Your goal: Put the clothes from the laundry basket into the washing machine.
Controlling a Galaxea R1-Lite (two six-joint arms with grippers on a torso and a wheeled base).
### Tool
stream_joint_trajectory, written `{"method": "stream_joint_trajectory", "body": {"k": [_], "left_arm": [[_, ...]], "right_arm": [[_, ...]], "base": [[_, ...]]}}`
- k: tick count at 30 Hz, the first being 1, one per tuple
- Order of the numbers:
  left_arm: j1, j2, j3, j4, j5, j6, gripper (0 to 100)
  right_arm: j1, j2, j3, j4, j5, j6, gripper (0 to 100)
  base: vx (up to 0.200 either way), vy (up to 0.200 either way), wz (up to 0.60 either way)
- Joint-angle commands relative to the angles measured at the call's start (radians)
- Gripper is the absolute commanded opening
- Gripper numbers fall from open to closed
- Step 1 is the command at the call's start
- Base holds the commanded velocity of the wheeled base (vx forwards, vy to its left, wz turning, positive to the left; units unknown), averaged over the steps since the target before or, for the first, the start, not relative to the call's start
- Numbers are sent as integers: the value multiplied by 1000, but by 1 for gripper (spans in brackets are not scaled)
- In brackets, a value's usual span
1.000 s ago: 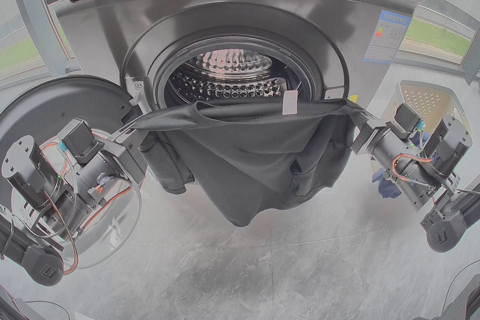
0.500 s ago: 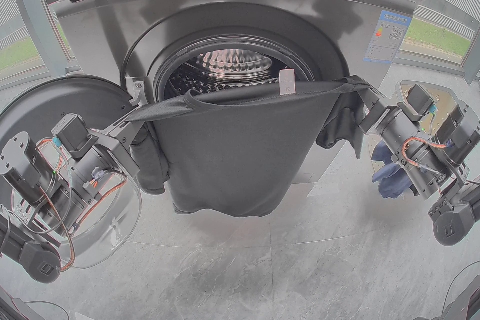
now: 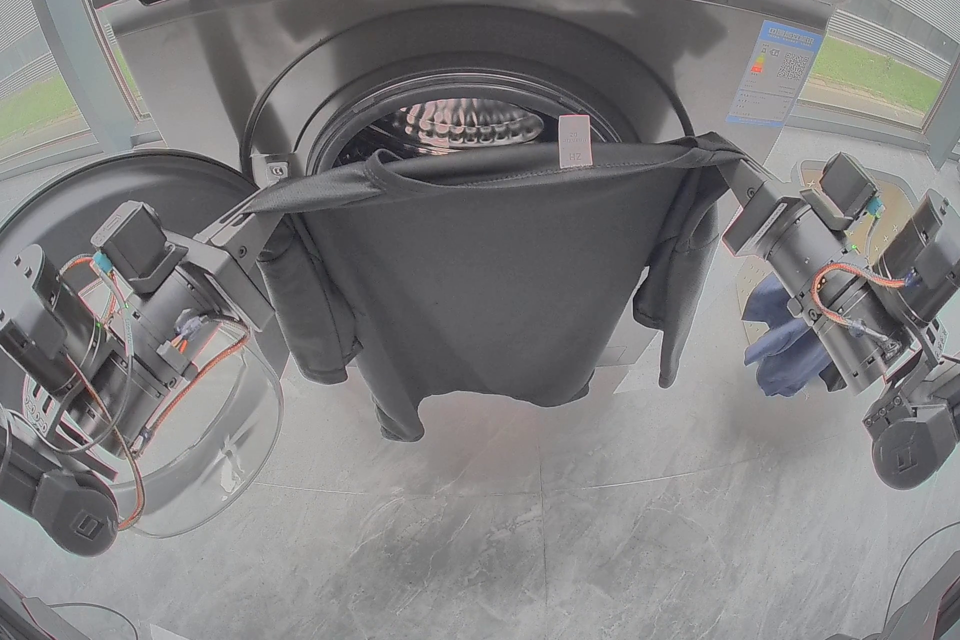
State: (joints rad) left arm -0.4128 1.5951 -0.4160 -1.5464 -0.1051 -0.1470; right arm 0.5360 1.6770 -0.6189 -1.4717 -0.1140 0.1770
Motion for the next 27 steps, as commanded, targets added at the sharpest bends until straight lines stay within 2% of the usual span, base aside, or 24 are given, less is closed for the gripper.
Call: {"method": "stream_joint_trajectory", "body": {"k": [1, 19, 23, 27], "left_arm": [[5, -1, -27, -1, 2, 0, 0], [-6, 25, -72, 8, -22, 3, 0], [-26, 46, -70, 6, -22, 12, 0], [-77, 82, -73, 0, -21, 32, 0]], "right_arm": [[1, -3, -8, 1, 1, -1, 0], [1, 3, -12, -4, 4, -22, 0], [2, 16, -1, -7, 5, -21, 0], [15, 52, 42, -9, 14, -13, 0]], "base": [[0, 0, 0], [0, 0, 0], [0, 0, 0], [0, 0, 0]]}}
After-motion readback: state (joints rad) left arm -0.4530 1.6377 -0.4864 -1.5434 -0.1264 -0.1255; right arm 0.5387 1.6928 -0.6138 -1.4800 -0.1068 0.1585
